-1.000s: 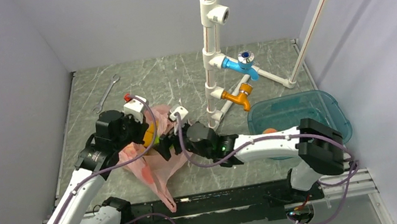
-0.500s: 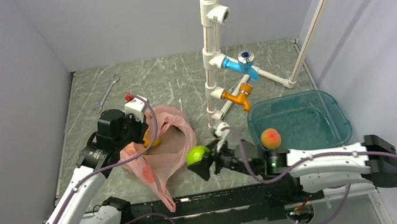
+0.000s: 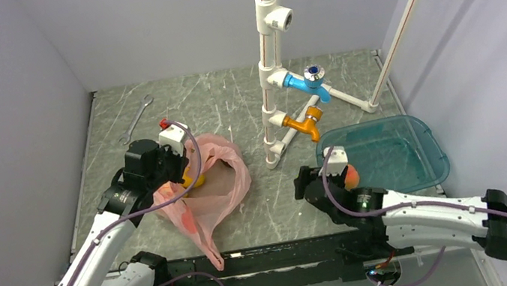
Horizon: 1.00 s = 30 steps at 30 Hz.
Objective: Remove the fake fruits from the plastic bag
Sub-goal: Place the fake fruit in the bin.
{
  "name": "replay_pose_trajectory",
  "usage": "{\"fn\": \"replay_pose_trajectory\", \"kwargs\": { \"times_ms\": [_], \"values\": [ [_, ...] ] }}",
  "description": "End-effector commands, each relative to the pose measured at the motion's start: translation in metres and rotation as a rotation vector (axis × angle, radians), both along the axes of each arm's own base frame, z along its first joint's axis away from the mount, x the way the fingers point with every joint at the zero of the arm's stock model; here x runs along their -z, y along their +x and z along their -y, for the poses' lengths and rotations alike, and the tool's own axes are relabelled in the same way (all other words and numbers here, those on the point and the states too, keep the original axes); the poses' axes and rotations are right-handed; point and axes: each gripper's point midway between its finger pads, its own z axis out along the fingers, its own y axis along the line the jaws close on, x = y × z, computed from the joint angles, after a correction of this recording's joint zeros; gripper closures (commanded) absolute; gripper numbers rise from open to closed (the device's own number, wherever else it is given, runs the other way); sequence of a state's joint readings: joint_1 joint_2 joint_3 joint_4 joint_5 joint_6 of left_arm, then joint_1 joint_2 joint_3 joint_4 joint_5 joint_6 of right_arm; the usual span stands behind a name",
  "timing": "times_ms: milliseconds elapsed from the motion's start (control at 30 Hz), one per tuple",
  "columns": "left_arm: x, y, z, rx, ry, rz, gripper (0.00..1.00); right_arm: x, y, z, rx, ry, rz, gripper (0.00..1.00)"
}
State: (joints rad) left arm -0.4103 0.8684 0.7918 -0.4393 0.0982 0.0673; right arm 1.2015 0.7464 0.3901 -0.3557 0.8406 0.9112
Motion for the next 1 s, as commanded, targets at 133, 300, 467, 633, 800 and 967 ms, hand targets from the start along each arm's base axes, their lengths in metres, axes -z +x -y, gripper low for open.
{"fn": "replay_pose_trajectory", "kwargs": {
  "times_ms": [133, 300, 467, 633, 800, 967],
  "values": [
    [-0.016, 0.005, -0.002, -0.016, 0.003, 0.039, 1.00, -0.052, 0.042, 0.012, 0.095, 0.054, 0.092, 1.00],
    [-0.016, 0.005, -0.001, -0.011, 0.000, 0.037, 1.00, -0.076, 0.043, 0.059, 0.289, 0.091, 0.142, 1.00],
    [-0.017, 0.004, 0.000, -0.006, -0.002, 0.040, 1.00, -0.080, 0.036, 0.112, 0.513, 0.118, 0.182, 0.95],
    [-0.017, 0.004, -0.001, -0.008, -0.003, 0.042, 1.00, -0.062, 0.036, 0.145, 0.674, 0.045, 0.125, 0.93],
    [-0.017, 0.004, -0.001, -0.010, -0.001, 0.041, 1.00, -0.039, 0.046, 0.158, 0.736, -0.001, 0.008, 0.93],
    [-0.017, 0.004, -0.001, -0.009, -0.002, 0.040, 1.00, -0.023, 0.054, 0.171, 0.751, 0.015, -0.044, 0.84]
  ]
}}
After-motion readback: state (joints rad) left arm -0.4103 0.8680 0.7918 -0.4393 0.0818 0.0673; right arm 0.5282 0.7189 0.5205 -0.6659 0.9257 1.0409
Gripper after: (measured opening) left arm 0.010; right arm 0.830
